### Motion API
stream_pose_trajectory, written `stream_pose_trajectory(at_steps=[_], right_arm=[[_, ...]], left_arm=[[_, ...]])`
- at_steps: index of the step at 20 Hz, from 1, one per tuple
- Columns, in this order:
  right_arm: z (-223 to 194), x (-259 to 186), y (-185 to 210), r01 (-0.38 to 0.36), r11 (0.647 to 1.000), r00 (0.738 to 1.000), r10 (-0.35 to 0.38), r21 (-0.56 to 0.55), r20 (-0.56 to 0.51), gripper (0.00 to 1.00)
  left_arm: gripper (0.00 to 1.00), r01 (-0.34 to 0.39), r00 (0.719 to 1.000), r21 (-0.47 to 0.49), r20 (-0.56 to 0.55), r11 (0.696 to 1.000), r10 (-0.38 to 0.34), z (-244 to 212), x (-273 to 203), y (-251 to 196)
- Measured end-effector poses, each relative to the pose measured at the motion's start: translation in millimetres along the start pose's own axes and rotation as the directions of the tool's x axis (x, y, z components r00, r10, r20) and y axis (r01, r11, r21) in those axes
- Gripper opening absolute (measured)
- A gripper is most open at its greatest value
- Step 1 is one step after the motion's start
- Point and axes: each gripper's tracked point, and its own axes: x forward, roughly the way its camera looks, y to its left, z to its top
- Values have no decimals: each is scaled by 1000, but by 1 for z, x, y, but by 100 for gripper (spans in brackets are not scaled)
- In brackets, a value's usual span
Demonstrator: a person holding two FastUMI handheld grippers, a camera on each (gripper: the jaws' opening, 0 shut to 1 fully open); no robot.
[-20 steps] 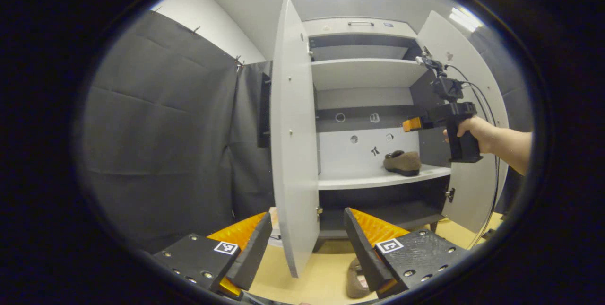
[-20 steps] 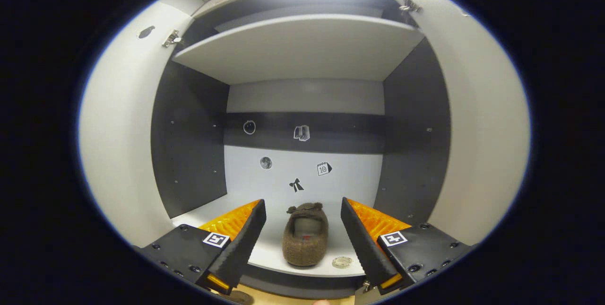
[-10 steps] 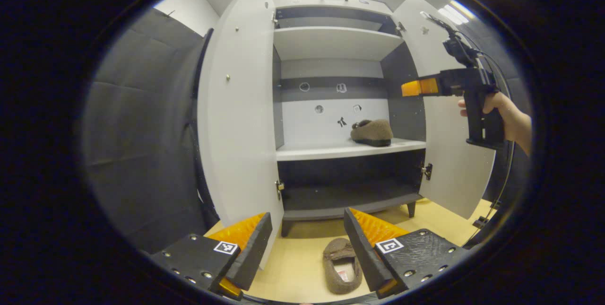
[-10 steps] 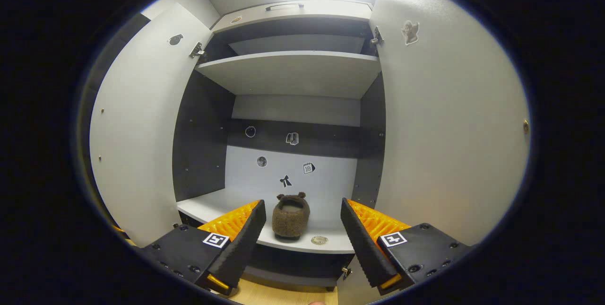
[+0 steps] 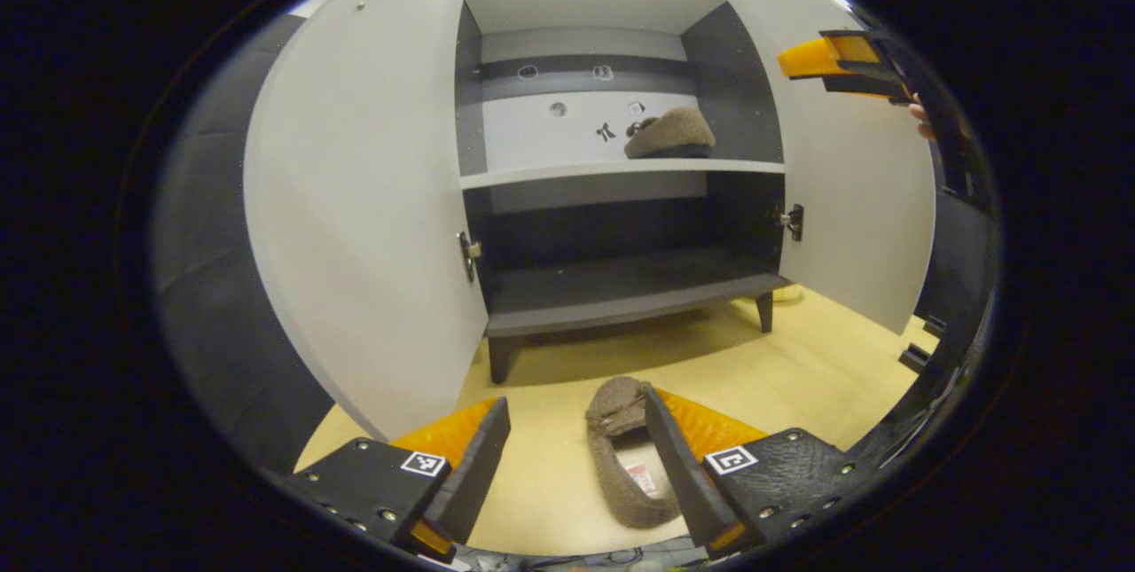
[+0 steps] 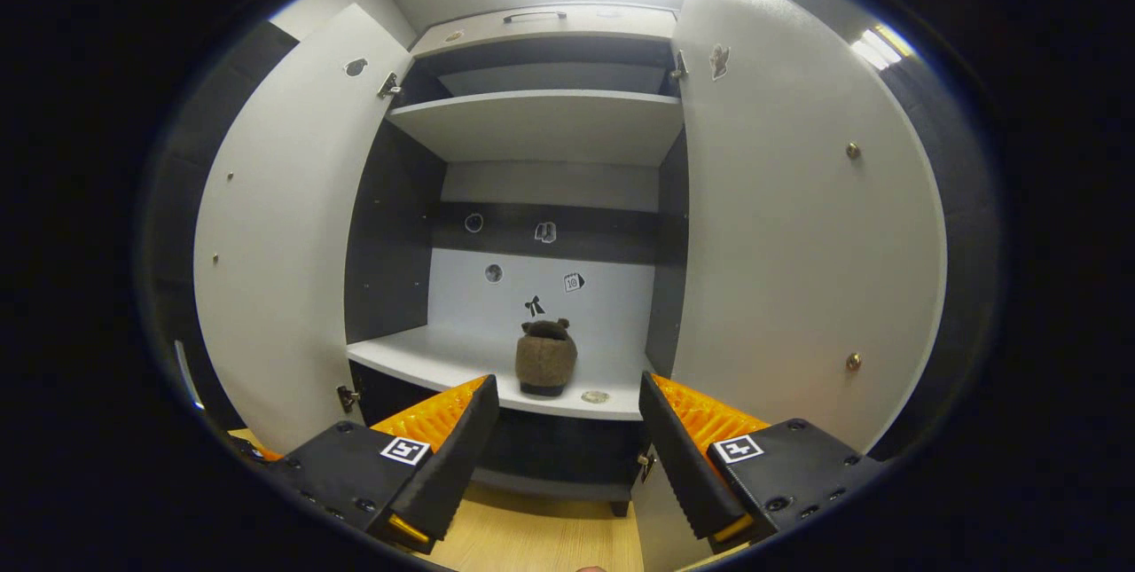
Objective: Grab one shoe with the right hand and put it into the shoe cabinet, grab the other shoe with the left hand and put it into the shoe cabinet; then close the right door with the right hand and the left door with the left hand.
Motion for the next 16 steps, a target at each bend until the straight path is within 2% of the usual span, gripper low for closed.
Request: stream_pose_trajectory(at_steps=[1,2,11,12,13,14,16], right_arm=[[-5,-3,0,5,1000,1000,-5,2,-5,96],[-9,-7,1,8,1000,1000,-8,2,-9,100],[-36,-29,-2,55,998,996,-55,-2,-77,100],[-39,-30,-3,61,998,994,-61,3,-88,96],[-43,-32,-3,66,998,993,-65,8,-100,100],[-45,-34,-3,70,997,992,-69,12,-110,100],[-48,-36,-3,74,997,990,-72,12,-122,96]], left_arm=[[90,9,1000,-3,-24,1000,-9,-6,2,0],[89,15,999,-8,-46,1000,-16,-14,5,1],[90,23,971,-50,-236,998,-34,-79,45,-3],[90,23,967,-54,-253,998,-36,-83,48,-3],[90,20,962,-56,-269,998,-34,-87,50,-2],[97,16,958,-59,-286,998,-32,-90,52,-1],[97,21,950,-76,-308,997,-44,-95,54,-3]])
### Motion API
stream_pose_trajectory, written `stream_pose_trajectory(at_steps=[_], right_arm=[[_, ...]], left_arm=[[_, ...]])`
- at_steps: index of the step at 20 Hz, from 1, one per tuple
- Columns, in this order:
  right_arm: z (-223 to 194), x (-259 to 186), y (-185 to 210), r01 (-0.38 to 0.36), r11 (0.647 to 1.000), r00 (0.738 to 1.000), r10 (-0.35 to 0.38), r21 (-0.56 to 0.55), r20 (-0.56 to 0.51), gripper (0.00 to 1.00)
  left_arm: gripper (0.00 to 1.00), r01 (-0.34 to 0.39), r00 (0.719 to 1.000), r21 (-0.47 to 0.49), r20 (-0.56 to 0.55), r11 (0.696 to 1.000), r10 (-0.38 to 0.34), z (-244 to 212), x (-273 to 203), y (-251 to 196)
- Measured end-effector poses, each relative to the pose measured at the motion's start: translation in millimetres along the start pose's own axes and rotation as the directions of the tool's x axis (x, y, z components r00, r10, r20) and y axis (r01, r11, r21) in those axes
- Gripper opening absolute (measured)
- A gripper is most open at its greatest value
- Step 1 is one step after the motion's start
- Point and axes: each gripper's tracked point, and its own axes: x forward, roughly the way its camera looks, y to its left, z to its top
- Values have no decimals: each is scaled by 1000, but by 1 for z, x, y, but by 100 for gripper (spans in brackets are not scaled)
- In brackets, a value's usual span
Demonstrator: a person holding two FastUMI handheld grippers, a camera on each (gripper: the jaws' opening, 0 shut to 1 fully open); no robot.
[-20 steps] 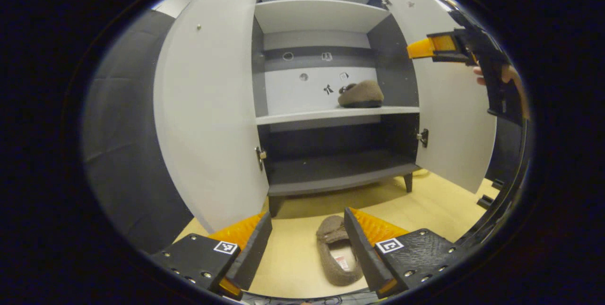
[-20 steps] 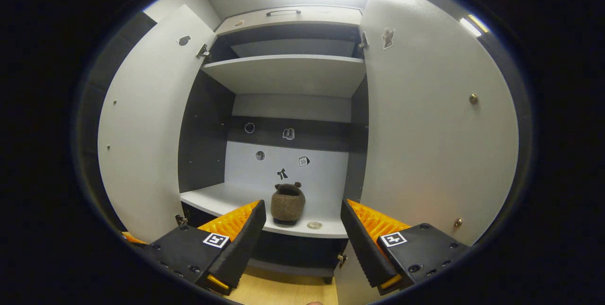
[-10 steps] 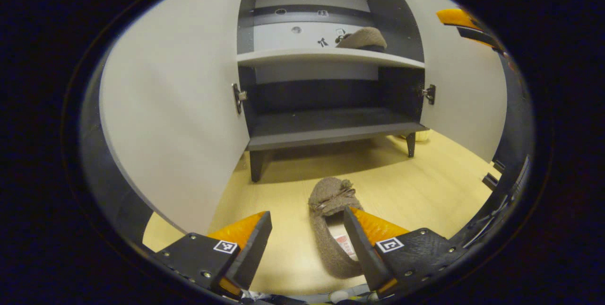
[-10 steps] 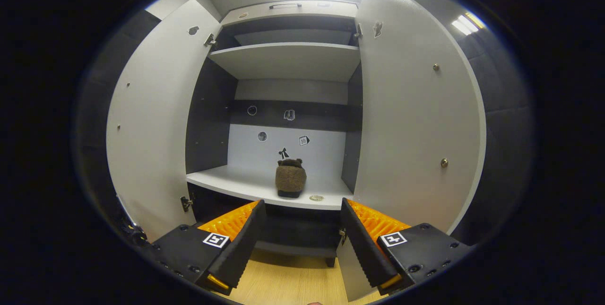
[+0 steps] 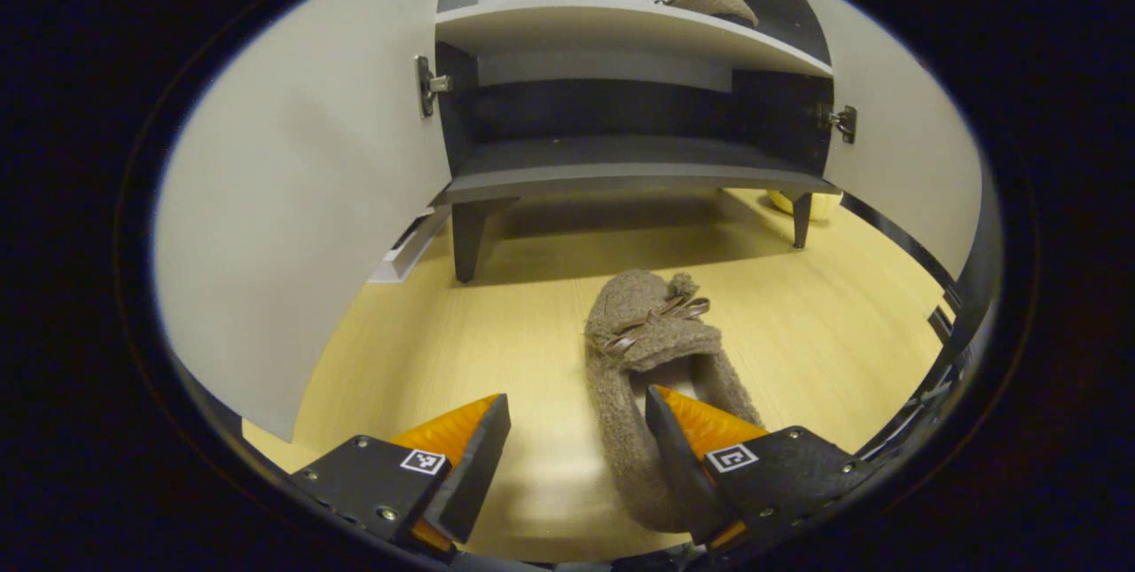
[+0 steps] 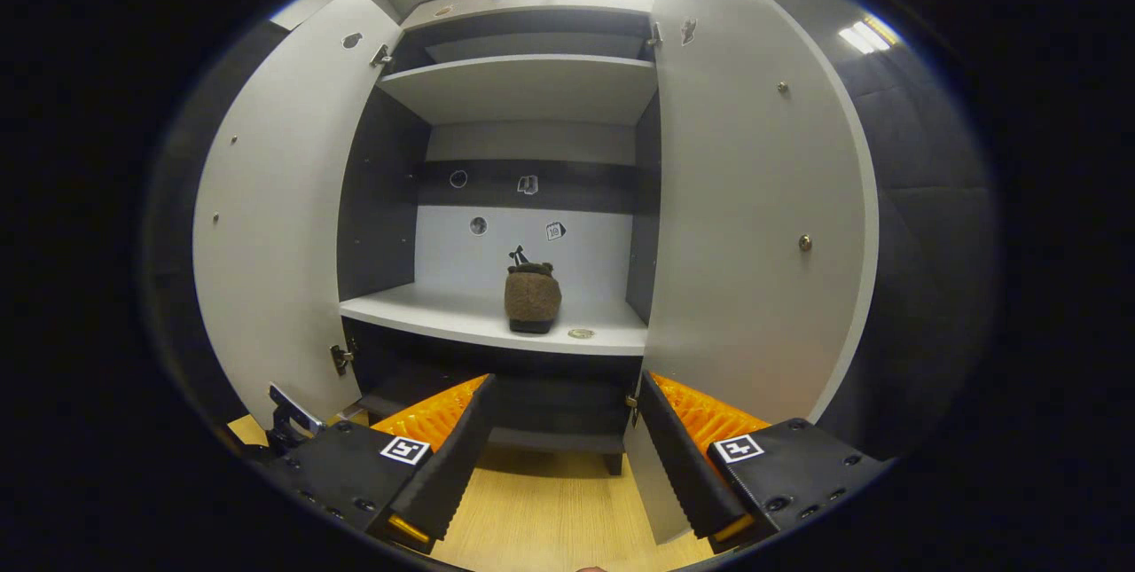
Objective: Grab one shoe with the right hand and put it into the shoe cabinet, grab the other shoe with the left hand and put it into the shoe cabinet; then close the right door with the right hand and the left door with the left hand.
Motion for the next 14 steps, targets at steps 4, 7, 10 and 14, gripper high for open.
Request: stream_pose_trajectory(at_steps=[4,7,10,14], right_arm=[[-5,-6,2,1,1000,1000,-1,-19,-17,100],[-6,-11,5,-15,1000,1000,15,-22,-24,100],[-11,-17,0,-21,999,999,20,-32,-37,96],[-13,-23,-4,-44,999,998,43,-25,-48,100]], left_arm=[[55,31,998,-39,-51,999,-33,-10,5,-12],[41,21,998,-22,-50,1000,-22,-10,9,-17],[7,-25,1000,35,-18,999,25,0,16,-13],[2,-32,999,-28,10,999,32,11,10,-14]])
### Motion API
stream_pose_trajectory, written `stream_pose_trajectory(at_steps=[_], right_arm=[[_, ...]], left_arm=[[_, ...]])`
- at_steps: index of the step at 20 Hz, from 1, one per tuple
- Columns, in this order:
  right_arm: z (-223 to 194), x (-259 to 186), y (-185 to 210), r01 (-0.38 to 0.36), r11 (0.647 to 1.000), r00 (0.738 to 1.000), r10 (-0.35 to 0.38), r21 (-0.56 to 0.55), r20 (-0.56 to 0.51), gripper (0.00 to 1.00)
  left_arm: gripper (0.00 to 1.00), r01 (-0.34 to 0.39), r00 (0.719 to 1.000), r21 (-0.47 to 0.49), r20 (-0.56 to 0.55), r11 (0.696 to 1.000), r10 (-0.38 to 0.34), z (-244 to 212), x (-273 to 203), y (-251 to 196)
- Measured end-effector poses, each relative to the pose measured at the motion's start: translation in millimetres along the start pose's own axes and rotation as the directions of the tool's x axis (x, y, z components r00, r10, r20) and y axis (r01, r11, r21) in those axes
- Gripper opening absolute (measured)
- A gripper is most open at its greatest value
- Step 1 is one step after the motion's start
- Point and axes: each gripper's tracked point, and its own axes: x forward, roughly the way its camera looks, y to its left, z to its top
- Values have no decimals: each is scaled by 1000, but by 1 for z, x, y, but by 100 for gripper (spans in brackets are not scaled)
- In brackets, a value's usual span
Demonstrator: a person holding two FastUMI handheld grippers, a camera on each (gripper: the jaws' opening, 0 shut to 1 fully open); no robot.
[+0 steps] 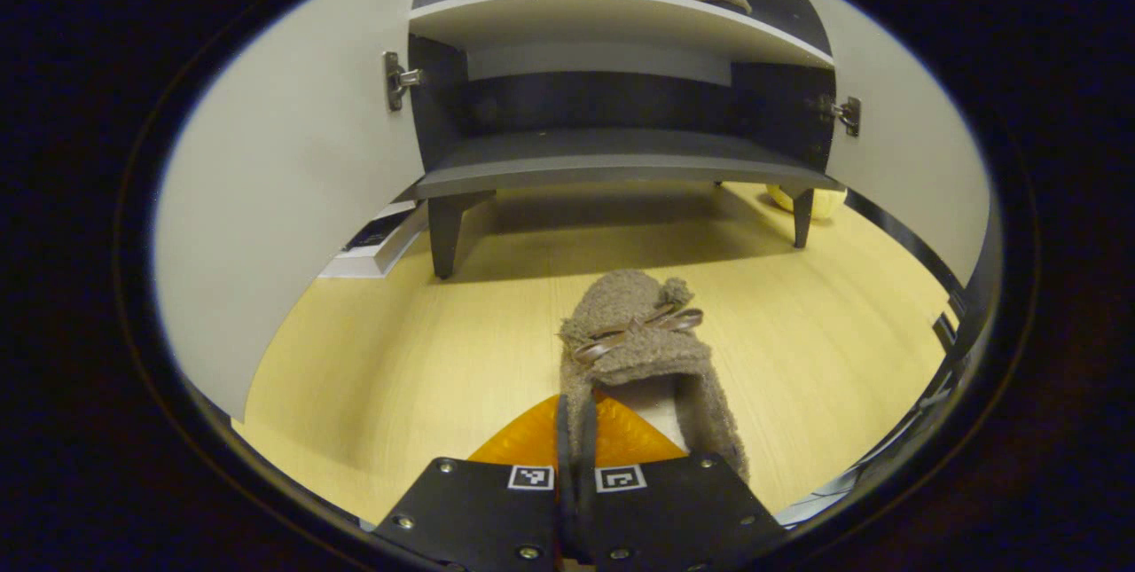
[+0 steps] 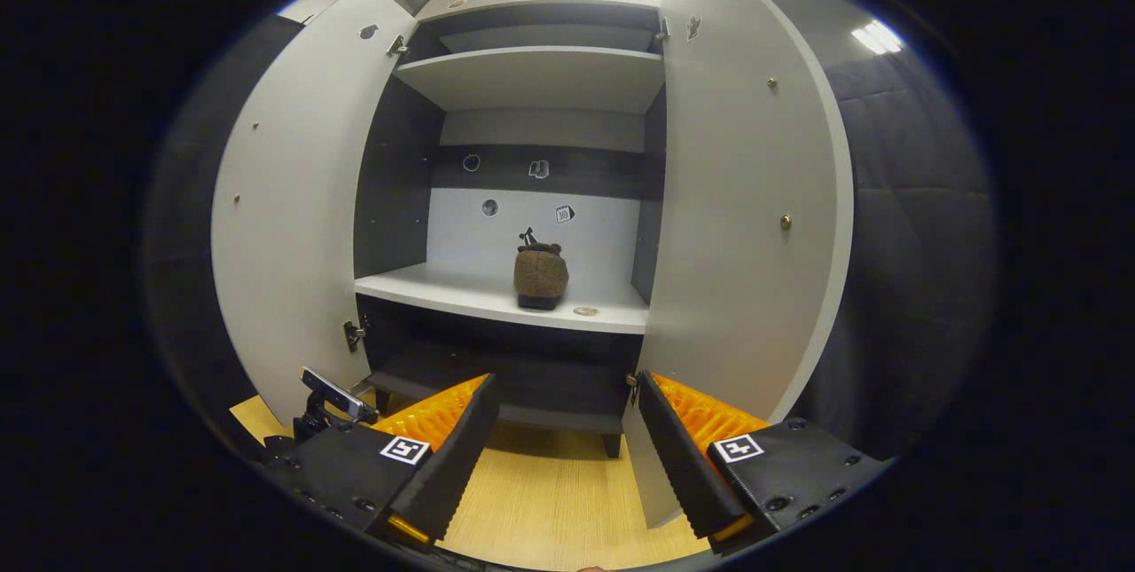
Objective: Grab one shoe with the right hand and put it into the shoe cabinet, grab the other shoe with the left hand and put it into the shoe cabinet; then close the right door with the right hand and the left door with the left hand.
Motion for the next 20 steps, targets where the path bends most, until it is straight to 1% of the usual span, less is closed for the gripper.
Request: stream_pose_trajectory(at_steps=[2,7,13,17,20], right_arm=[[1,-3,-3,-9,1000,1000,9,4,6,100],[4,-8,-8,-42,999,999,42,9,16,100],[8,-18,-10,-82,997,996,82,8,36,100],[5,-23,-8,-106,994,994,106,18,34,100],[6,-28,-8,-110,994,993,109,8,40,100]], left_arm=[[2,-23,1000,-18,10,1000,23,11,-2,3],[2,-57,996,-39,70,998,60,39,-31,7],[2,-47,980,-75,187,996,60,100,-70,-1],[2,-42,960,-101,270,994,69,148,-94,-1],[2,-29,939,-106,338,994,64,183,-112,-2]])
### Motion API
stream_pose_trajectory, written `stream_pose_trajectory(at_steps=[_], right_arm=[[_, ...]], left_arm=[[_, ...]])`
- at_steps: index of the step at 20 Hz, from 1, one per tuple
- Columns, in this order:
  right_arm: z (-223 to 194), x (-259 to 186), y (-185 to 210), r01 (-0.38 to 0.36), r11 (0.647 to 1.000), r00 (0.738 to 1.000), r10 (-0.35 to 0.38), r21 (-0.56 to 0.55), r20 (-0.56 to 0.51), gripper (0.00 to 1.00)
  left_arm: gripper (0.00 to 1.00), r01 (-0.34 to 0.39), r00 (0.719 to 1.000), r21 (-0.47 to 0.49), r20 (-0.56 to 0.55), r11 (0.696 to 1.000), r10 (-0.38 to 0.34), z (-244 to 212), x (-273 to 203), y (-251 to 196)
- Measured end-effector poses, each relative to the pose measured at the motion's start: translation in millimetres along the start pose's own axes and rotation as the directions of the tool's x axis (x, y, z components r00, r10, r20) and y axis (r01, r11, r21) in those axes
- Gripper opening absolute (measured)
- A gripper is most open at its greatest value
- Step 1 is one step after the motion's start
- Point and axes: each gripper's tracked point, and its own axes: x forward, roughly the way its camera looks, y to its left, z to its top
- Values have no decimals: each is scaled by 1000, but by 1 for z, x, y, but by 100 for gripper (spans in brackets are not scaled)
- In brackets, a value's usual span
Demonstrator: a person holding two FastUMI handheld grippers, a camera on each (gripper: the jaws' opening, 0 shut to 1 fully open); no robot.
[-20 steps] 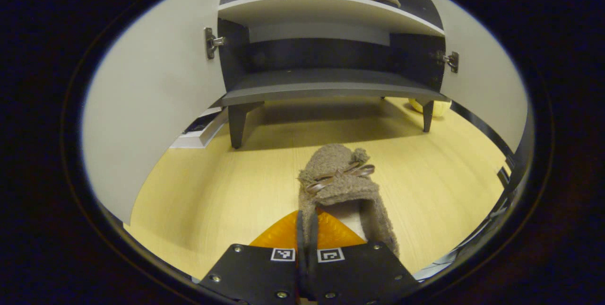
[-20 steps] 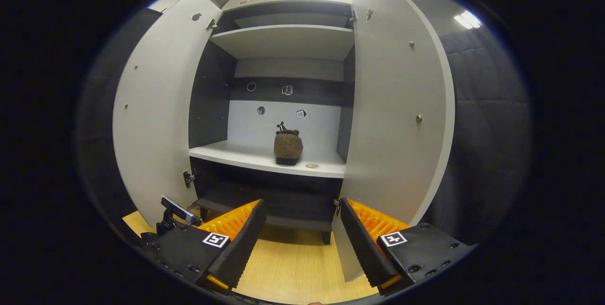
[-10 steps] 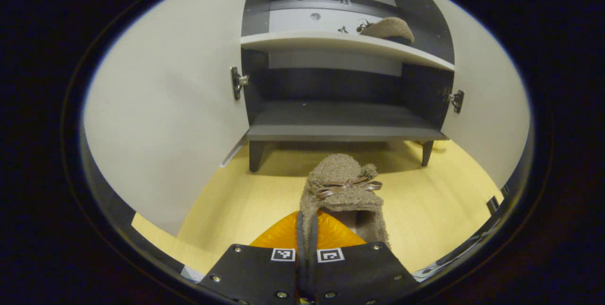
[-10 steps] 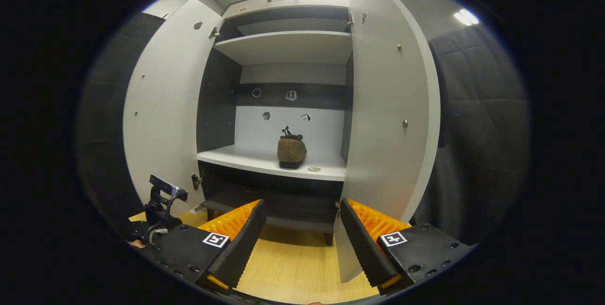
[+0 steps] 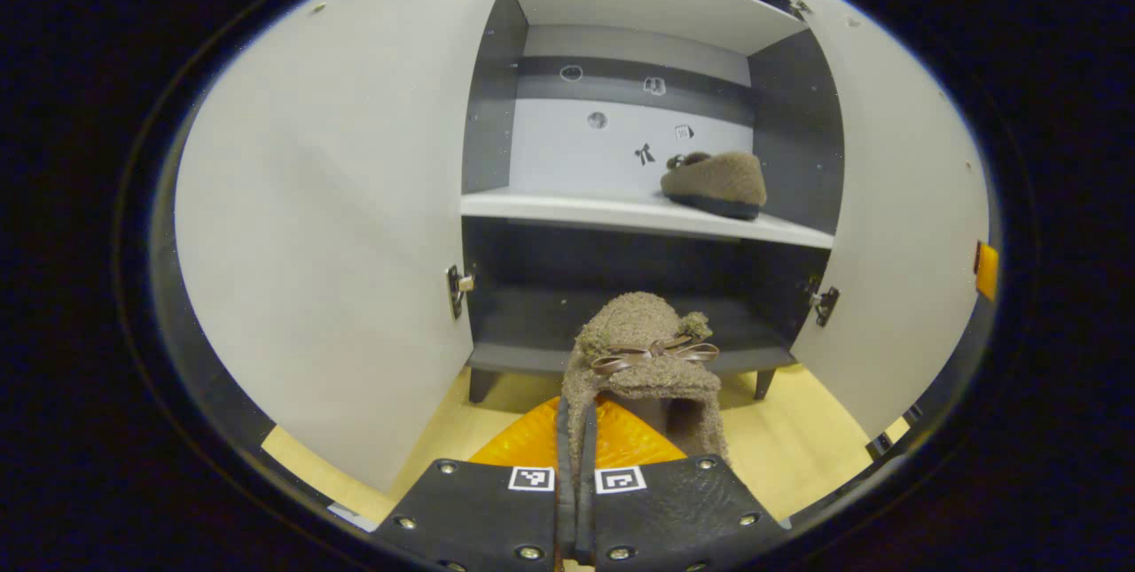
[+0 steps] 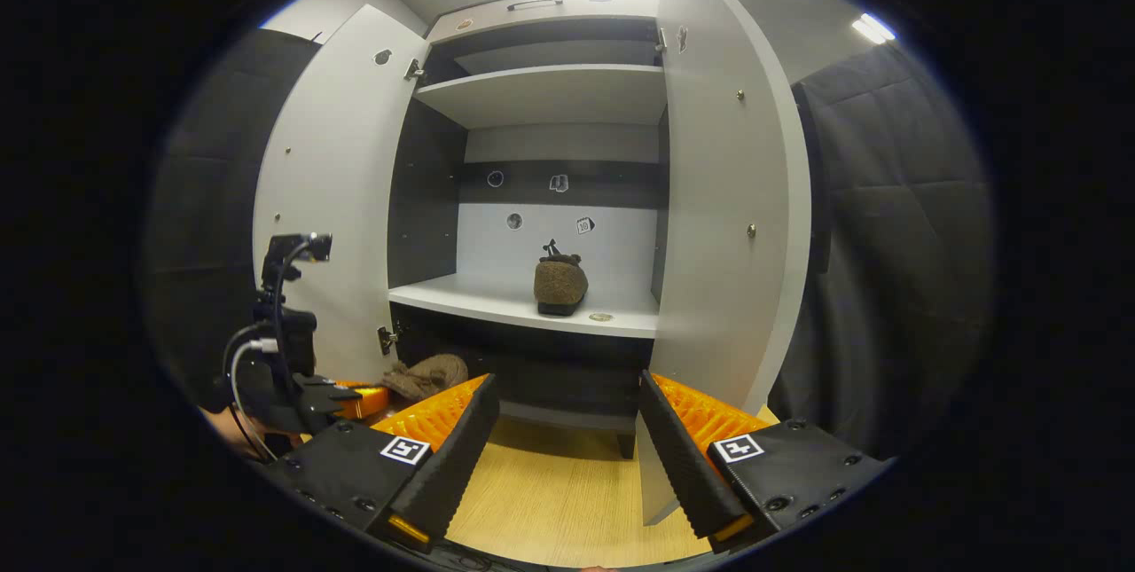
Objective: Grab one shoe with the right hand and put it into the shoe cabinet, grab the other shoe with the left hand and put it into the shoe cabinet; then close the right door with the right hand and the left door with the left hand.
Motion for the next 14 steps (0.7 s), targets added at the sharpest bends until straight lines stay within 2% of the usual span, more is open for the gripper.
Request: stream_pose_trajectory(at_steps=[7,8,11,12,13,14], right_arm=[[-1,-8,-5,31,1000,1000,-31,1,3,100],[-1,-9,-7,40,999,999,-40,0,3,96],[-5,-10,-12,70,998,998,-70,8,-3,96],[-6,-11,-13,79,997,997,-79,14,-6,100],[-7,-11,-15,90,996,996,-90,19,-9,96],[-7,-12,-16,102,995,995,-102,22,-10,100]], left_arm=[[2,13,991,-8,136,1000,-12,86,12,-7],[2,14,989,-11,147,1000,-13,96,17,-8],[2,20,982,-29,187,999,-14,124,31,-8],[2,23,979,-34,202,999,-16,136,37,-9],[2,27,976,-36,215,999,-19,144,43,-10],[2,31,973,-35,229,999,-22,155,48,-11]])
